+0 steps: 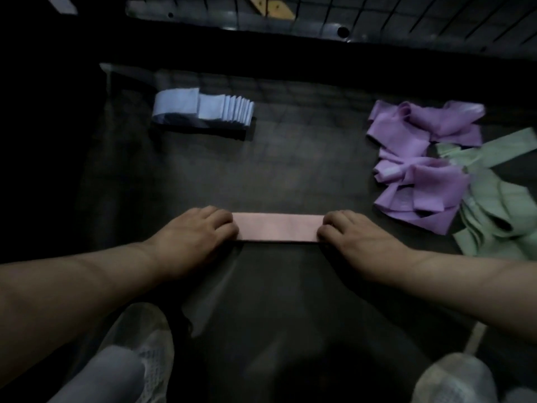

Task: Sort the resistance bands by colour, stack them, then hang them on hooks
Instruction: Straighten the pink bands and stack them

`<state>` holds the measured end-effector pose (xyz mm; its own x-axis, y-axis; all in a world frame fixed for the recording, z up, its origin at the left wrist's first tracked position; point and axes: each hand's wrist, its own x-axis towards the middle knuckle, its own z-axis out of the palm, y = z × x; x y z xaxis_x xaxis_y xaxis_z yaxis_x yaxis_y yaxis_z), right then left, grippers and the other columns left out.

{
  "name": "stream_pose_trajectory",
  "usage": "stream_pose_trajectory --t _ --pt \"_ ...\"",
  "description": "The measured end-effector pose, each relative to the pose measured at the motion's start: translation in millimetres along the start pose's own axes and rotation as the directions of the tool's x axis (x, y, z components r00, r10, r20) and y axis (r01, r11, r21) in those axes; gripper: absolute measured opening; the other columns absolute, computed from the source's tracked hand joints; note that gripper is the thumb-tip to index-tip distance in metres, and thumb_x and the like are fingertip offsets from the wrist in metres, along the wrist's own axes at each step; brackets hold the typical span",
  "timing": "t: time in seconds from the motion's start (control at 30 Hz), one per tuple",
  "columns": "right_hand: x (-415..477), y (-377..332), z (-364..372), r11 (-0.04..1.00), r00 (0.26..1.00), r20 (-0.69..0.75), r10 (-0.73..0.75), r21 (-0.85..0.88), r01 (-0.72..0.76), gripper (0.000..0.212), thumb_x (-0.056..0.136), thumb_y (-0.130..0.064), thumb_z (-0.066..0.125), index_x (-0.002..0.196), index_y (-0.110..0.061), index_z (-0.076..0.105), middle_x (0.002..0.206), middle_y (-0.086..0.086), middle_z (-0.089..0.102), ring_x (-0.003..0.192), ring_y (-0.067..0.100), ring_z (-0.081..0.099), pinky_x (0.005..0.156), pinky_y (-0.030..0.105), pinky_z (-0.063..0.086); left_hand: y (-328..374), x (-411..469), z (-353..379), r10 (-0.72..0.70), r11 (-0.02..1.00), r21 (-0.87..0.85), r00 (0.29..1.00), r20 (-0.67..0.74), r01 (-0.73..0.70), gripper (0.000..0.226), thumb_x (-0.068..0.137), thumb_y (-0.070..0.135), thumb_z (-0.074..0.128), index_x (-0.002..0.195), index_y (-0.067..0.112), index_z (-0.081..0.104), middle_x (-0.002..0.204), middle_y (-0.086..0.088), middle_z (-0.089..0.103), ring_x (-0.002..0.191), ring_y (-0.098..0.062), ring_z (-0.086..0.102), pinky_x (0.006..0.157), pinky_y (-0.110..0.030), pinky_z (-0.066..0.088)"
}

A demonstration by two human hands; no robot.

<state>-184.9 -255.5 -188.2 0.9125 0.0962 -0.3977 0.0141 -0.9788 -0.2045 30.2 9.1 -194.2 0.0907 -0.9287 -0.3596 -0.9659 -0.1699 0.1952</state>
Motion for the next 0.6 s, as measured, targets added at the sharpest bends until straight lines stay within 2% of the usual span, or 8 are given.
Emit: stream_pose_trajectory --t 0.1,0.23,0.33,0.37,0.43,0.5,0.57,0.6 --pt "-0.8 3.3 -0.4 0.999 1.0 -0.003 -0.029 0.021 0.029 0.035 0.093 -0.033 0.032 0.111 -0.019 0.058 0.117 0.007 0.053 0.102 0.026 0.053 0.088 0.038 0.049 2.3 4.2 -0.2 -0.033 0.998 -0.049 0.998 -0.056 0.031 0.034 0.084 0.043 0.04 0.1 0.026 0.065 0.101 0.001 0.063 0.084 -0.022 0.063 0.069 -0.031 0.053" --pt "4.1 8.1 -4.4 0.995 0.999 -0.034 -0.023 0.092 0.026 0.019 0.098 -0.028 0.048 0.107 -0.015 0.058 0.113 0.009 0.052 0.098 0.029 0.051 0.085 0.039 0.047 5.7 18.8 -7.2 -0.045 0.999 -0.024 0.995 -0.092 0.043 0.028 0.082 0.045 0.042 0.083 0.027 0.063 0.082 0.004 0.058 0.069 -0.021 0.06 0.062 -0.03 0.047" --pt "1.5 21.7 -9.4 0.989 0.986 -0.158 0.056 0.146 -0.033 0.018 0.094 -0.025 0.055 0.106 -0.013 0.06 0.11 0.01 0.055 0.094 0.029 0.054 0.082 0.041 0.048 8.8 32.6 -19.5 -0.03 1.0 -0.011 0.991 -0.132 0.029 0.029 0.085 0.047 0.043 0.071 0.026 0.059 0.073 0.006 0.052 0.063 -0.019 0.057 0.06 -0.029 0.043" --pt "-0.8 30.1 -7.4 0.99 0.97 -0.221 0.106 0.118 -0.081 0.021 0.09 -0.024 0.061 0.107 -0.013 0.062 0.113 0.011 0.055 0.097 0.031 0.055 0.084 0.041 0.048 10.1 36.5 -23.3 -0.034 0.999 -0.03 0.99 -0.14 0.03 0.029 0.086 0.047 0.043 0.071 0.027 0.058 0.074 0.007 0.051 0.063 -0.018 0.057 0.06 -0.029 0.041" --pt "-7.5 51.3 -6.8 0.968 0.931 -0.265 0.25 0.042 -0.248 0.044 0.076 -0.029 0.067 0.118 -0.015 0.063 0.13 0.017 0.053 0.115 0.038 0.053 0.094 0.047 0.045 14.4 43.7 -29.0 -0.052 0.997 -0.071 0.988 -0.147 0.042 0.029 0.088 0.047 0.042 0.076 0.028 0.06 0.077 0.008 0.05 0.066 -0.017 0.058 0.061 -0.029 0.041" --pt "-17.0 74.1 -10.9 0.9 0.892 -0.154 0.426 -0.031 -0.435 0.07 0.072 -0.045 0.063 0.139 -0.028 0.051 0.154 0.021 0.033 0.141 0.044 0.03 0.105 0.061 0.031 21.0 51.0 -33.0 -0.064 0.994 -0.103 0.985 -0.158 0.048 0.029 0.087 0.047 0.043 0.083 0.029 0.065 0.081 0.009 0.053 0.069 -0.017 0.06 0.062 -0.03 0.045" --pt "-28.4 100.7 -11.5 0.84 0.842 0.007 0.54 -0.07 -0.538 0.079 0.081 -0.06 0.057 0.152 -0.042 0.025 0.164 0.014 0.002 0.15 0.04 0.001 0.112 0.064 0.014 30.1 60.0 -37.7 -0.062 0.991 -0.125 0.983 -0.173 0.04 0.03 0.087 0.046 0.043 0.087 0.029 0.068 0.083 0.008 0.056 0.07 -0.017 0.061 0.063 -0.03 0.048" --pt "-33.4 113.2 -12.6 0.821 0.816 0.09 0.571 -0.053 -0.569 0.078 0.086 -0.061 0.055 0.152 -0.045 0.017 0.164 0.01 -0.003 0.15 0.037 -0.002 0.114 0.062 0.012 34.9 65.3 -40.0 -0.052 0.991 -0.129 0.982 -0.184 0.028 0.031 0.087 0.046 0.043 0.087 0.029 0.069 0.084 0.008 0.057 0.07 -0.017 0.062 0.064 -0.03 0.049"
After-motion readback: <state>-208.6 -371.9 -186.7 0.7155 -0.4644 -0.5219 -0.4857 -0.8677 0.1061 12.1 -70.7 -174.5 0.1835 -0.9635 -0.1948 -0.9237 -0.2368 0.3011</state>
